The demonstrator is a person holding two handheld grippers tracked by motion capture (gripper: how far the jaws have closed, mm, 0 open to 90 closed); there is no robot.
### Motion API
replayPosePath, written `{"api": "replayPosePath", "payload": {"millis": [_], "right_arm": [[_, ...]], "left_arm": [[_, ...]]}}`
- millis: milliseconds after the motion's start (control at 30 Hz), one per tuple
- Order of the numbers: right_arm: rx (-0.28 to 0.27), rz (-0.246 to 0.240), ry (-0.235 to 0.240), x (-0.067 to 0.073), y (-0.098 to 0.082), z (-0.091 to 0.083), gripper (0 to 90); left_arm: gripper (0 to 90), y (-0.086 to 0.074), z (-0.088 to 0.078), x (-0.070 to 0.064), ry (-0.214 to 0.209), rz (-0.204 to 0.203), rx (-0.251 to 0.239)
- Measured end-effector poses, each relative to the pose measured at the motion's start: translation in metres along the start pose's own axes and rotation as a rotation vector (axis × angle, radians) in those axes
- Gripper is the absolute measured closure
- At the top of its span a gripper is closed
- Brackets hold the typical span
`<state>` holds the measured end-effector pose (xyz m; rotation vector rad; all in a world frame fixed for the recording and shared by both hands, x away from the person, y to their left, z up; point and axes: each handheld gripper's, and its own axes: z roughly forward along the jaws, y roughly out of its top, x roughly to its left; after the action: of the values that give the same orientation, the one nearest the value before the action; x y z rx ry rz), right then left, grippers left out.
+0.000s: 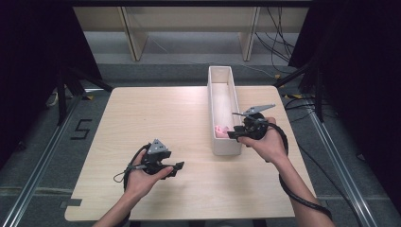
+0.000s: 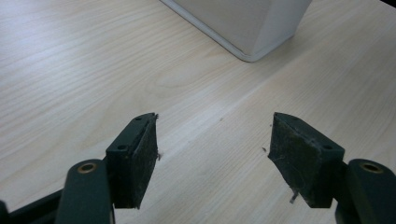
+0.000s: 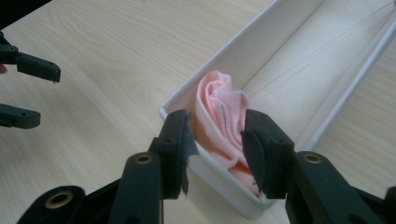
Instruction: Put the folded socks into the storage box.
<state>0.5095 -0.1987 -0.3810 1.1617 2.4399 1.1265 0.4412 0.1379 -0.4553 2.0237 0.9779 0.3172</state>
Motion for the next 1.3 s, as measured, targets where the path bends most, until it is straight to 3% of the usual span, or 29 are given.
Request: {"api": "replayPosePath", "payload": {"millis": [33,67,100,233,433,567,700,767,833,900,933,1000,1033,1100,1133,1200,1300], "right_arm": [[0.002,-0.023,0.001,-0.001,-0.001,-0.002,59.7],[-0.004,0.0,0.002,0.001,-0.003,-0.003,59.5],[-0.01,-0.018,-0.002,0.0,-0.004,-0.004,59.3],[-0.018,0.02,-0.003,0.003,-0.011,-0.01,59.0],[-0.049,0.0,-0.024,0.004,-0.027,-0.017,57.9],[-0.067,0.015,-0.037,0.002,-0.039,-0.024,56.9],[-0.108,0.052,-0.045,0.0,-0.051,-0.03,56.1],[-0.116,0.058,-0.057,-0.004,-0.059,-0.033,55.9],[-0.118,0.066,-0.051,-0.009,-0.067,-0.033,56.0],[-0.103,0.076,-0.076,-0.014,-0.077,-0.034,55.8],[-0.111,0.105,-0.071,-0.014,-0.081,-0.032,55.7],[-0.101,0.112,-0.095,-0.019,-0.09,-0.031,55.4],[-0.084,0.148,-0.09,-0.02,-0.095,-0.032,55.2],[-0.1,0.138,-0.096,-0.027,-0.104,-0.03,54.5],[-0.094,0.162,-0.106,-0.026,-0.108,-0.03,54.2],[-0.09,0.153,-0.134,-0.031,-0.116,-0.029,54.0],[-0.1,0.181,-0.159,-0.034,-0.131,-0.027,53.9]], "left_arm": [[31.2,-0.001,-0.001,0.001,0.009,-0.004,-0.001],[31.1,-0.001,-0.002,0.003,0.004,-0.004,-0.002],[31.1,-0.002,-0.004,0.004,0.007,-0.006,-0.007],[31.0,-0.006,-0.007,0.009,0.023,-0.015,-0.022],[30.7,-0.012,-0.014,0.017,0.053,-0.026,-0.034],[29.3,-0.017,-0.017,0.023,0.075,-0.051,-0.049],[28.6,-0.022,-0.022,0.03,0.102,-0.039,-0.045],[27.9,-0.025,-0.023,0.032,0.114,-0.057,-0.059],[27.7,-0.03,-0.025,0.036,0.122,-0.047,-0.059],[27.7,-0.034,-0.025,0.038,0.136,-0.055,-0.058],[27.8,-0.037,-0.026,0.039,0.148,-0.052,-0.054],[27.8,-0.042,-0.025,0.042,0.163,-0.059,-0.064],[27.8,-0.045,-0.026,0.044,0.169,-0.055,-0.06],[27.5,-0.049,-0.026,0.048,0.185,-0.067,-0.077],[27.4,-0.052,-0.026,0.049,0.193,-0.069,-0.086],[27.2,-0.056,-0.027,0.053,0.211,-0.081,-0.102],[27.0,-0.063,-0.026,0.058,0.223,-0.093,-0.113]]}}
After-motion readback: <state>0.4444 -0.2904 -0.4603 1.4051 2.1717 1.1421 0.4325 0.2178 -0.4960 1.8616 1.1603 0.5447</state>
